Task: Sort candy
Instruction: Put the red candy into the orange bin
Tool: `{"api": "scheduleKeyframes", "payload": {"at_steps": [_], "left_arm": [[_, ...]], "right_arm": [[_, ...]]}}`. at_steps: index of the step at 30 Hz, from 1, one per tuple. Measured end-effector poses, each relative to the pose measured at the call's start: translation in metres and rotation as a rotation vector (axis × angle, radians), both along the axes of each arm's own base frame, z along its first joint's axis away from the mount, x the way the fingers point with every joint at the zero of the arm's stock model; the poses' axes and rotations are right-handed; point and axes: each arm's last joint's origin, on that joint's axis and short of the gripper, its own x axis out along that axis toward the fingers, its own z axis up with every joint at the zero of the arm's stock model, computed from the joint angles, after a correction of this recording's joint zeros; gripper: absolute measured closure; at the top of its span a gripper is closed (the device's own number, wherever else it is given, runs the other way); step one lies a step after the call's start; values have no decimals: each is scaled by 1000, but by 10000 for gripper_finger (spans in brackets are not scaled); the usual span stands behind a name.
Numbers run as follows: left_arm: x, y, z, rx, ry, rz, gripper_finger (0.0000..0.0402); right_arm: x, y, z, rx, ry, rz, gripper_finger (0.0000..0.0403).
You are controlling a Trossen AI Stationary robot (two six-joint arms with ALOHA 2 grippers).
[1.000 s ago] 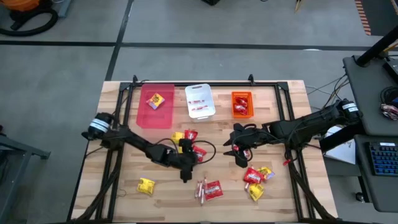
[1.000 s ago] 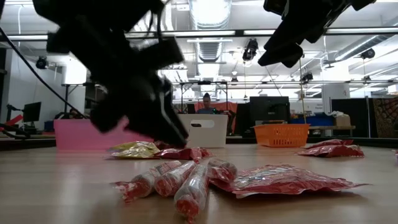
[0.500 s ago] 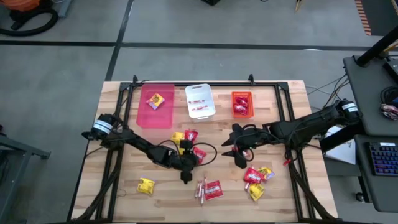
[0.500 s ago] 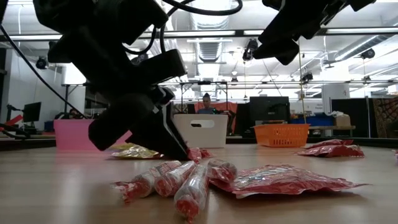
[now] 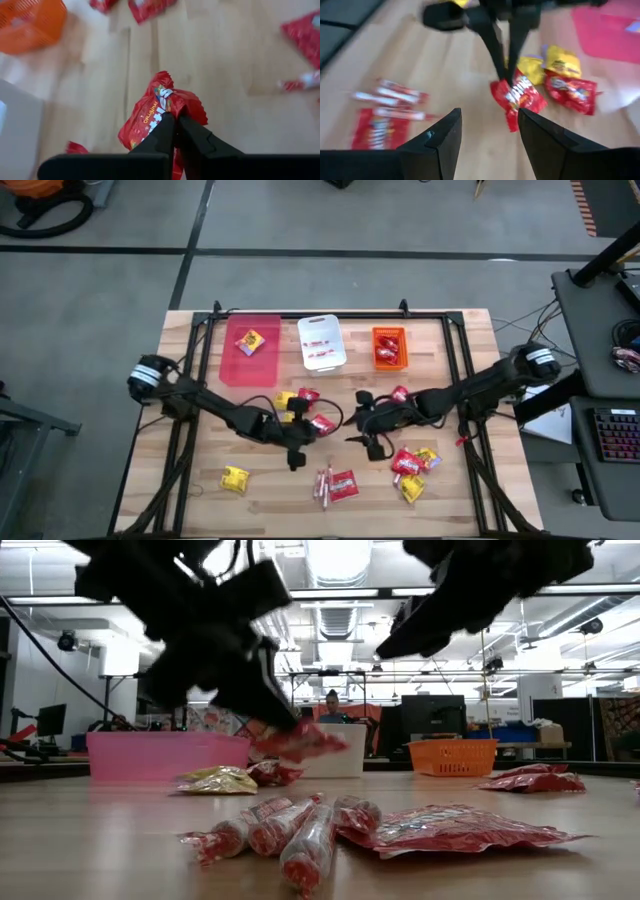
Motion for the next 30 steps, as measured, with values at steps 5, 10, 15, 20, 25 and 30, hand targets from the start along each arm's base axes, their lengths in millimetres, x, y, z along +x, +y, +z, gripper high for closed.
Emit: {"api": "scheduleKeyframes", "payload": {"at_steps": [5, 10, 15, 20, 25, 30], "left_arm": [[-4, 1, 21, -19, -68, -3, 401], [-3, 1, 29, -67, -115, 22, 401], [1, -1, 31, -112, -179, 38, 401], [6, -2, 33, -133, -233, 38, 402], [7, -2, 35, -149, -262, 43, 401], [8, -2, 35, -151, -269, 44, 401]], "right_arm": [[8, -1, -15, -117, 6, -46, 216], [12, -2, -20, -155, -15, -85, 216], [14, -2, -20, -173, -29, -92, 216], [14, -2, -19, -190, -36, -80, 216], [15, -1, -17, -207, -64, -58, 223], [16, -1, -15, -237, -83, -38, 273]]}}
